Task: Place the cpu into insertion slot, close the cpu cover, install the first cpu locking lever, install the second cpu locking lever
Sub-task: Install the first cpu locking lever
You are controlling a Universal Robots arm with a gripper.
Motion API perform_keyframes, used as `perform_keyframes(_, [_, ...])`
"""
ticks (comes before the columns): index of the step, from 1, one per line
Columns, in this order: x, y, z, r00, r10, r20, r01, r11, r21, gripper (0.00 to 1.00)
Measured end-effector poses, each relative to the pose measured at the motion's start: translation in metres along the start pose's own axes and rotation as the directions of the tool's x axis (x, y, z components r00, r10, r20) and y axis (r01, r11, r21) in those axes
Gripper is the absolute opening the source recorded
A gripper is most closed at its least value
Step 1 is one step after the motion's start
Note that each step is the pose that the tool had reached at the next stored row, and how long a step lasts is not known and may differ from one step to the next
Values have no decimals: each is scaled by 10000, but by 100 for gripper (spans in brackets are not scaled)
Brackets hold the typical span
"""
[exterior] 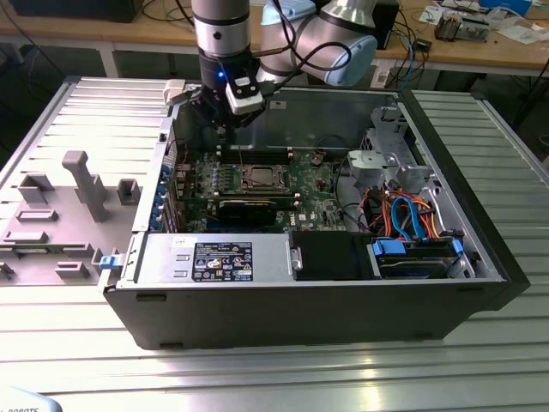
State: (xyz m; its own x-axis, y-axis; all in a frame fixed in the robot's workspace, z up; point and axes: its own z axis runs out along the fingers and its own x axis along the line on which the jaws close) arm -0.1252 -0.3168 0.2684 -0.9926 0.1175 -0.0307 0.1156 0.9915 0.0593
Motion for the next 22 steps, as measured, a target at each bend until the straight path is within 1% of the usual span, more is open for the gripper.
perform_keyframes(2, [2,0,3,9998,-212,-11,212,9998,-5,11])
perform_keyframes(5, [3,0,10,9993,-386,-8,386,9993,-15,11])
perform_keyframes(8, [-1,1,14,9989,-467,-6,467,9989,-17,11])
perform_keyframes(14, [-57,8,16,9987,-517,-10,517,9987,-18,11])
perform_keyframes(16, [-65,10,18,9987,-519,-9,519,9987,-19,11])
perform_keyframes(22, [-143,19,23,9986,-524,-10,524,9986,-18,11])
